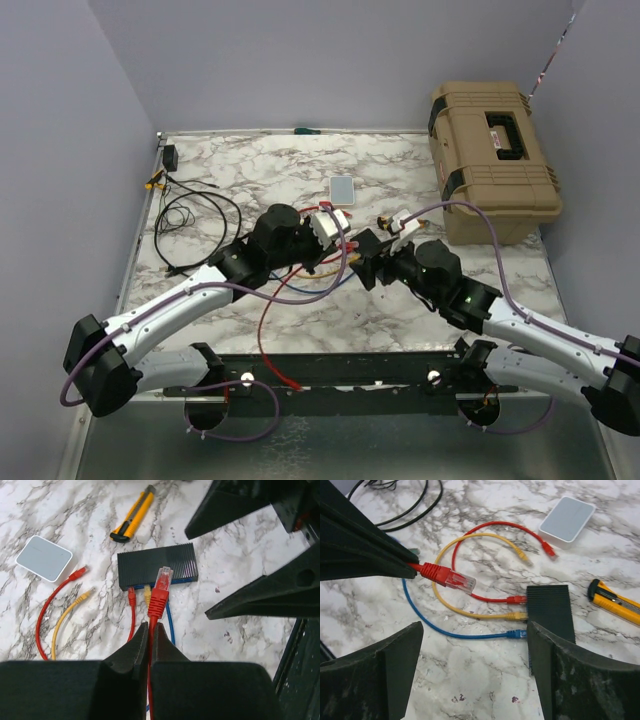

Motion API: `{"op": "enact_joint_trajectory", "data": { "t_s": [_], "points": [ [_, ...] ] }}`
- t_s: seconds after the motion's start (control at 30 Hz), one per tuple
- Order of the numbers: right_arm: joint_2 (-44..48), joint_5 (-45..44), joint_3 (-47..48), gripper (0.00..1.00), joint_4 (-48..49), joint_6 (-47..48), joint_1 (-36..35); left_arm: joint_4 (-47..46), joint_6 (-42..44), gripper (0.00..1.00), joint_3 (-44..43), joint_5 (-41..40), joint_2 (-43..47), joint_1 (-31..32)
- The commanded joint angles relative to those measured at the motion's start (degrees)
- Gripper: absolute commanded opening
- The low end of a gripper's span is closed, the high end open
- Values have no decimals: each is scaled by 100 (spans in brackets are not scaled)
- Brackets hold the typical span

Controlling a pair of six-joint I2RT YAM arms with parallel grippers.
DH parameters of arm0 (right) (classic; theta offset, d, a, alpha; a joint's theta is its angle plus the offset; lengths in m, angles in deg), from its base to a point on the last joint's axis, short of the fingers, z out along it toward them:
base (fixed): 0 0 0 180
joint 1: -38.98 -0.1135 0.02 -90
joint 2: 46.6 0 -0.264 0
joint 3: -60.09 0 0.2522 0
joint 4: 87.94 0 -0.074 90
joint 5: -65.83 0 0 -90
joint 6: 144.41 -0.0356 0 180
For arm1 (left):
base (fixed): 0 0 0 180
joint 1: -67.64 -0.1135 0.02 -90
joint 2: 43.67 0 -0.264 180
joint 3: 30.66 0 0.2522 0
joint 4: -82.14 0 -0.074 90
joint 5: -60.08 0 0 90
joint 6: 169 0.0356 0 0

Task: Insert the plug into the switch port
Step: Pick up the connector from the center of the board.

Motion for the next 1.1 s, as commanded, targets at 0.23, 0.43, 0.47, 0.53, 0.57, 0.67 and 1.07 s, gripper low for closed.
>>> {"op": "enact_joint_trajectory", "data": {
  "t_s": [0.23, 0.43, 0.47, 0.53, 0.57, 0.67, 1.07],
  "points": [
    [75, -1991, -50, 93, -91, -984, 292, -1846, -2075, 0, 754, -1314, -309, 86],
    [-396, -1062, 134, 93, -307, -1447, 1309, -2544, -2326, 0, 1386, -1583, -498, 453],
    [-504, -989, 160, 93, -288, -1489, 1402, -2643, -2341, 0, 1466, -1625, -548, 523],
    [-746, -813, 220, 93, -267, -1595, 1586, -2864, -2400, 0, 1600, -1715, -644, 645],
    [-874, -694, 234, 93, -248, -1659, 1697, -2985, -2431, 0, 1674, -1741, -700, 706],
    [-1230, -307, 199, 93, -75, -1819, 1984, -3336, -2449, 0, 1852, -1951, -902, 911],
    [-2276, 820, 162, 85, 167, -1901, 2816, -4417, -1982, 0, 1955, -3348, -2195, 1828]
  ]
}}
